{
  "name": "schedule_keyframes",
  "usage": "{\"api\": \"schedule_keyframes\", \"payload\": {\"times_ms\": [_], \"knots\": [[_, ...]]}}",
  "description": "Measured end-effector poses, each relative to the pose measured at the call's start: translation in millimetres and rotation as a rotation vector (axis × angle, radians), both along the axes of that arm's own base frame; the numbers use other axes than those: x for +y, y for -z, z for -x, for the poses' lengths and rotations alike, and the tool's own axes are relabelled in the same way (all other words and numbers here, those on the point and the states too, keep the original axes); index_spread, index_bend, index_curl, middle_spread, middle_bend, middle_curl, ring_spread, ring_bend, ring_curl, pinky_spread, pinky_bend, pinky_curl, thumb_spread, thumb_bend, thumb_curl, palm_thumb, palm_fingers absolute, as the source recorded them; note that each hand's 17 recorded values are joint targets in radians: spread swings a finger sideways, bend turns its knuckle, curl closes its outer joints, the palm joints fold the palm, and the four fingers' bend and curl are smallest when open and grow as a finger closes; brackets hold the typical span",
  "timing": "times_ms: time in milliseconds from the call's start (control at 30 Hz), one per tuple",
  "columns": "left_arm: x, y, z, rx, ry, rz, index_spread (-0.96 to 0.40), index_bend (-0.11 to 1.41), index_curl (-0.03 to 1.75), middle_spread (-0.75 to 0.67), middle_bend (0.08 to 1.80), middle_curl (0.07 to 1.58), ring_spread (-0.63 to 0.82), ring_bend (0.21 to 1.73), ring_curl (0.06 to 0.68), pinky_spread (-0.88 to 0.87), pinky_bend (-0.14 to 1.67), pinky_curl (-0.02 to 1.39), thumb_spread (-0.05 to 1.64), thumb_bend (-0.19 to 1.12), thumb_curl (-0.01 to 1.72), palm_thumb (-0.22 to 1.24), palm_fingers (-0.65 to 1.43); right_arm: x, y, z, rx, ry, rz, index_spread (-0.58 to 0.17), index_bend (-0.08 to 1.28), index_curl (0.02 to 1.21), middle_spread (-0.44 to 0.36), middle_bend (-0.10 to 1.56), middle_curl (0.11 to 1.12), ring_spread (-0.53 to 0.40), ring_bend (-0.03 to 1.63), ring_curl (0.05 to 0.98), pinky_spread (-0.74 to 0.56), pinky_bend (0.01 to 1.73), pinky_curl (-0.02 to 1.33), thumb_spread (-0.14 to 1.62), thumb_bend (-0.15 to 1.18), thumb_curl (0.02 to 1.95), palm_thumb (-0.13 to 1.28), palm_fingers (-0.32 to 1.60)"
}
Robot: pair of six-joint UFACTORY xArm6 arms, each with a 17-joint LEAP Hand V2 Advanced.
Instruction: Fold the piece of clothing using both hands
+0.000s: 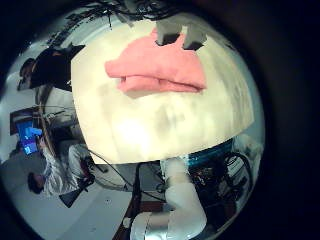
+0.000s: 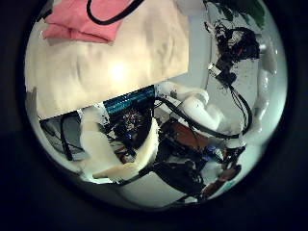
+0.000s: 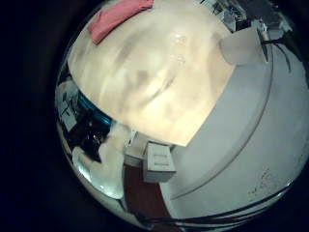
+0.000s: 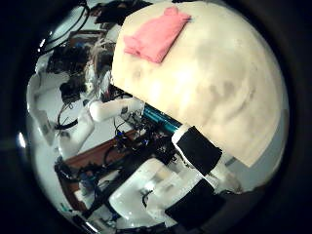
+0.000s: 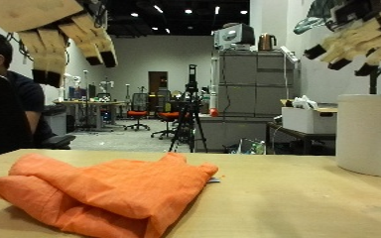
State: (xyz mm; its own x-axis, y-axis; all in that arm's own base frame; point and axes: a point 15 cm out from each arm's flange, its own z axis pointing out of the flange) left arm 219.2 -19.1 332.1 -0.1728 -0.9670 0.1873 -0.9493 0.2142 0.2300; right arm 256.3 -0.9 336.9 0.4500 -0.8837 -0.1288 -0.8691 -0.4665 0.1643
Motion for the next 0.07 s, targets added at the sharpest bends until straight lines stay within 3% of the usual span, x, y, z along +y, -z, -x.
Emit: {"api": "schedule_keyframes", "payload": {"times_ms": [67], "knots": [[3.7, 2.0, 1.7, -0.006, -0.013, 0.007, 0.06, 0.16, 0.30, 0.22, 0.20, 0.34, 0.46, 0.51, 0.205, 0.47, 0.29, 0.32, 1.06, -0.02, 0.29, 0.26, 0.11, 0.0, 0.3, -1.1, -0.001, -0.003, 0.000, -0.303, 0.18, 0.34, 0.136, 0.19, 0.32, 0.234, 0.24, 0.248, 0.34, 0.21, 0.31, 1.34, -0.01, 0.37, 0.60, 0.14]]}}
